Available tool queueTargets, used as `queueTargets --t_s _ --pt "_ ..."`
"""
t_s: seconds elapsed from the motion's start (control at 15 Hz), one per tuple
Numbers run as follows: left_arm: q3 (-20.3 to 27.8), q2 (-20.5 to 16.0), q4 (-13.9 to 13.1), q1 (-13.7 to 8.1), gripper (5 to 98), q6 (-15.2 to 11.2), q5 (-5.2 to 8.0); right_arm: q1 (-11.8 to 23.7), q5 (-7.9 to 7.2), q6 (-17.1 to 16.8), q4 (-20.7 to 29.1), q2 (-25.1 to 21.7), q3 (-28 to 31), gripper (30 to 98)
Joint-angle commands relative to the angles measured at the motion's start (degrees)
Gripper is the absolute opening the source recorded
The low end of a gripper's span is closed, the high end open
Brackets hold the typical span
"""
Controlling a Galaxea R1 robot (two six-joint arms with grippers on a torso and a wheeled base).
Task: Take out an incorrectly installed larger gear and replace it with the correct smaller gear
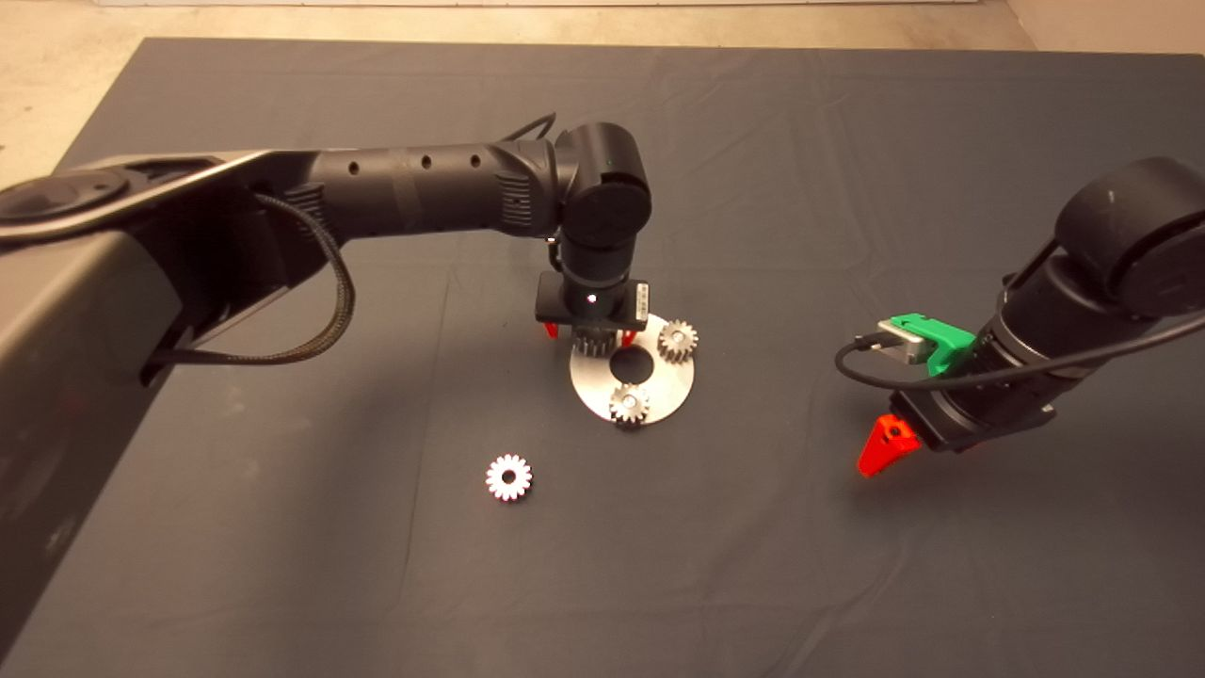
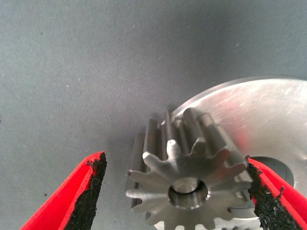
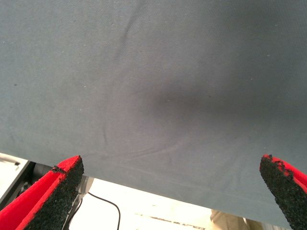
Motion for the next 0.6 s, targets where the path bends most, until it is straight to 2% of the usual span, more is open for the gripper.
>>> queueTargets --t_s 0.0,0.33,0.47,0.53 --pt "0.0 0.5 0.1 -3.1 69.6 0.2 7.94 1.0 0.15 0.4 1.9 0.1 0.4 97.1" --pt "0.0 0.5 0.2 -3.1 61.1 0.2 7.94 1.0 0.15 0.3 1.8 0.1 0.3 97.1" --pt "0.0 0.5 0.0 -3.1 60.8 0.2 7.94 1.0 0.15 0.3 1.8 0.0 0.2 97.1" --pt "0.0 0.5 -0.1 -3.1 57.3 0.3 7.94 1.0 0.15 0.3 1.8 0.0 0.2 97.1"
